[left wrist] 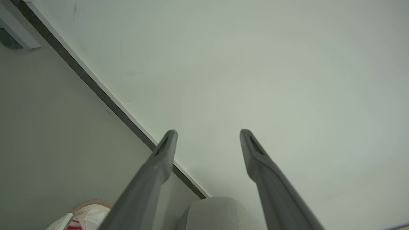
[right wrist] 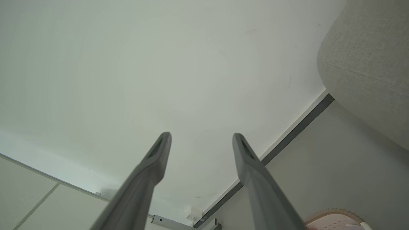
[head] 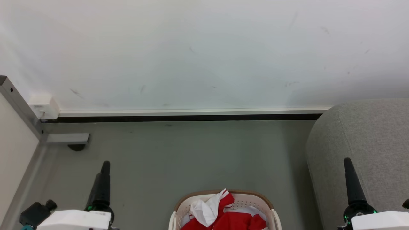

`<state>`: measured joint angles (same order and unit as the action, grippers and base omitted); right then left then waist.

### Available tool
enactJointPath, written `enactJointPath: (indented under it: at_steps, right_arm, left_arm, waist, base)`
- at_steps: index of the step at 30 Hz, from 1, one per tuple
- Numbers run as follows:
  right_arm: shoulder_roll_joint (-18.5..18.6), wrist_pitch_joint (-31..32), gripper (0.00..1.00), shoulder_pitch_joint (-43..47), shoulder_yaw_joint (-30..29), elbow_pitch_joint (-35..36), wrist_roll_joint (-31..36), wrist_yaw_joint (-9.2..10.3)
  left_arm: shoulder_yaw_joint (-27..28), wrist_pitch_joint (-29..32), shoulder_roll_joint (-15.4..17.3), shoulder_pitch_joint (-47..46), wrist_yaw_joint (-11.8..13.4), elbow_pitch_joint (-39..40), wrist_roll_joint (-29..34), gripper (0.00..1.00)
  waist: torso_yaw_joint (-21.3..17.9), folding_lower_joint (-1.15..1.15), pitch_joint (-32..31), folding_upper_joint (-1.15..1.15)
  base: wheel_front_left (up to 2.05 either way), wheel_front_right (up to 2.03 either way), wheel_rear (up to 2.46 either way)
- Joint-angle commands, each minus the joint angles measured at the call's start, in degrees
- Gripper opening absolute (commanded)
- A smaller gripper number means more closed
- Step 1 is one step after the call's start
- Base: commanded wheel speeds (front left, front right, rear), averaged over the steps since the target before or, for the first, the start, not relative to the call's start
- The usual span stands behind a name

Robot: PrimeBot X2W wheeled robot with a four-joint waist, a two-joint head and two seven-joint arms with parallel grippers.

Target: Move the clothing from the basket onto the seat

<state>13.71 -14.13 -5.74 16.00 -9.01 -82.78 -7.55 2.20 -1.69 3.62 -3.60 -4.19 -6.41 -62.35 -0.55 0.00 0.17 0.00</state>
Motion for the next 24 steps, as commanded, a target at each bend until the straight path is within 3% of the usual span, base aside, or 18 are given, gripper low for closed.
enactJointPath:
  at_steps: [1,12,24]
  right_arm:
    - [-0.13,-0.09,1.00,-1.35,-0.63,0.60,3.44,0.03]
    - [-1.96,-0.26,1.00,-1.22,-2.79,-1.03,22.17,0.04]
    - [-3.61,-0.43,1.00,-1.76,-3.44,-4.66,34.84,0.05]
  left_arm:
    - [0.48,-0.74,0.22,-0.59,-0.38,1.05,3.06,1.00]
    - [0.57,-2.92,0.24,-0.45,0.12,0.31,16.83,1.00]
    - [-1.05,-4.91,0.74,0.21,0.54,-1.17,26.25,1.00]
  waist:
    - [-0.04,0.00,0.00,0.00]
    - [-0.35,0.00,-0.02,0.00]
    - [-0.51,0.00,-0.17,0.00]
  base:
    - [0.00,0.00,0.00]
    - [0.00,0.00,0.00]
    - [0.00,0.00,0.00]
